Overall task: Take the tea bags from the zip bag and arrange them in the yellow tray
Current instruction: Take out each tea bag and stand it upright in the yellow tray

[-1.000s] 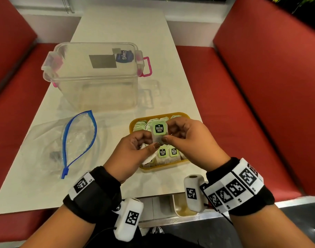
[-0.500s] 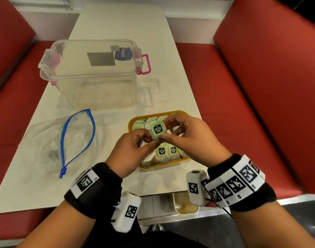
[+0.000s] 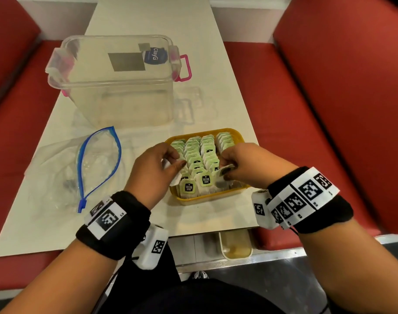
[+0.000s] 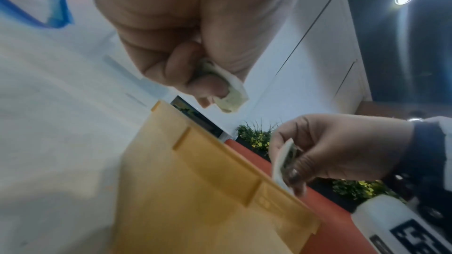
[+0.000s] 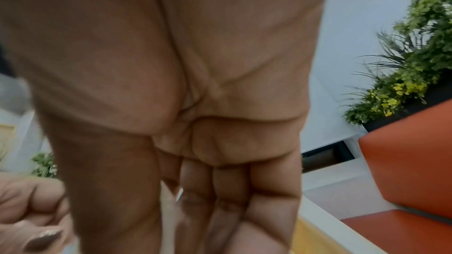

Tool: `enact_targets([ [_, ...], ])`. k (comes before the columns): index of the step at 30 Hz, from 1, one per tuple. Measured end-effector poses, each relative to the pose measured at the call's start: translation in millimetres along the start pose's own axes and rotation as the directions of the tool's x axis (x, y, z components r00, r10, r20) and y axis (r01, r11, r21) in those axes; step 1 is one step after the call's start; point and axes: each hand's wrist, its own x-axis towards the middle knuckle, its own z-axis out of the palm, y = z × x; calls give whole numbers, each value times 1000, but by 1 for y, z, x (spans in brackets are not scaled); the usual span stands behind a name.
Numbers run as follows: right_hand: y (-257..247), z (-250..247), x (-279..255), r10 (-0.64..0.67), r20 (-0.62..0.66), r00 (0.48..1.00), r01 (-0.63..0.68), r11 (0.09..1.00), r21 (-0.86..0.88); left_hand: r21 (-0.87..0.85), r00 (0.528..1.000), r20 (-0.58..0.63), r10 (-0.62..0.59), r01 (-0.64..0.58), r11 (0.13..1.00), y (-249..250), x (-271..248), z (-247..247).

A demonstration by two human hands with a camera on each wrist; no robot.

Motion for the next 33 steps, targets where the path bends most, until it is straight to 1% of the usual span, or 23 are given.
enact_targets([
  [2,0,6,3,17,74,997,-13,998,-60,67,997,-65,-30,35,997,-8,0,-3],
  [3,0,10,4,24,96,995,-17,997,-80,91,996,-75,-56,62,994,-11,0,-4],
  [7,0,24,11,46,135,990,-26,989,-146,93,984,-28,-175,177,980,-17,-2,-4],
  [11,-3,26,13,47,133,990,-21,981,-194,63,978,-3,-208,208,976,-17,-1,-3],
  [17,-4,26,16,69,81,994,-49,973,-225,53,972,21,-234,232,971,-17,0,-5],
  [20,0,22,17,69,35,997,-62,985,-163,38,970,24,-240,239,970,-17,-1,-8],
  [23,2,14,14,62,-43,997,-67,992,-106,28,978,-23,-210,210,977,-13,-1,-12],
  [25,-1,7,11,37,-121,992,-45,997,-65,-23,982,-23,-186,185,982,-8,-1,-15],
  [27,-8,0,6,-10,-188,982,12,1000,11,-136,978,31,-208,210,968,-2,0,-16],
  [28,-13,-3,4,-37,-207,978,49,997,52,-226,967,76,-242,253,941,2,0,-15],
  [30,-25,-6,1,-76,-219,973,109,984,140,-389,941,163,-295,336,857,10,1,-14],
  [31,-30,-5,0,-80,-216,973,123,973,195,-440,936,192,-296,352,826,13,1,-13],
  [33,-36,-3,1,-68,-210,975,133,939,317,-529,941,214,-263,338,778,20,1,-11],
])
